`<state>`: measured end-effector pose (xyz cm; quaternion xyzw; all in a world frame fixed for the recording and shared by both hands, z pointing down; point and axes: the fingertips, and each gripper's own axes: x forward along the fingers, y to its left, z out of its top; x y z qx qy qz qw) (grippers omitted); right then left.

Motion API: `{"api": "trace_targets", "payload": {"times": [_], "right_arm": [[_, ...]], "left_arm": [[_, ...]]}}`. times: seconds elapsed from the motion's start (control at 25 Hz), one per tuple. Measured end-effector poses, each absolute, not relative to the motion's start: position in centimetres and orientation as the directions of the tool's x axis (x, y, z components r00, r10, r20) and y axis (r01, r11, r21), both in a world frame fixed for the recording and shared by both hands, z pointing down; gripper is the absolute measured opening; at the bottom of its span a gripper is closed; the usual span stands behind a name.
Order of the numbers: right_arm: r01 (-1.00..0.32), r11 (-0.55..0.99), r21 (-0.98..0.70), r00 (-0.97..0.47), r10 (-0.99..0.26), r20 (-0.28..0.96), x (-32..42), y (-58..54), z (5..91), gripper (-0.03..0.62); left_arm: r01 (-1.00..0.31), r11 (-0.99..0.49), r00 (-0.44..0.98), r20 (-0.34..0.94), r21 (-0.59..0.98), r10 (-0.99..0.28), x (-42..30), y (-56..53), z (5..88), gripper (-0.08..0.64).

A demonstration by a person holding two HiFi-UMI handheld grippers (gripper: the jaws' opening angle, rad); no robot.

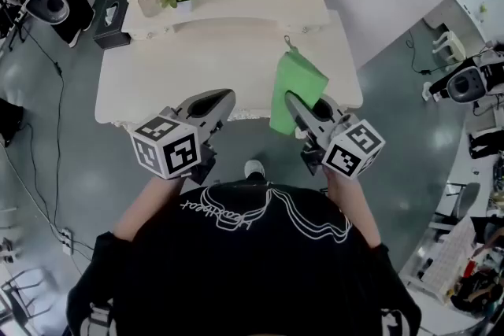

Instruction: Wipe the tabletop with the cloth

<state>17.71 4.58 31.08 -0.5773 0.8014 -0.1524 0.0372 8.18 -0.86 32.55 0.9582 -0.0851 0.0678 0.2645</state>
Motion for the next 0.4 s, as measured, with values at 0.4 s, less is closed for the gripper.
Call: {"api": "trace_targets", "payload": {"times": [0.4], "right_arm": [[-0.939, 0.247, -0.238, -0.283, -0.95, 0.129, 16.1, 5.2, 31.5, 0.054]], "left_arm": [[-0.187, -0.85, 0.979, 0.165, 0.493, -0.119, 6.4, -0.8, 32.8, 0.003]]}}
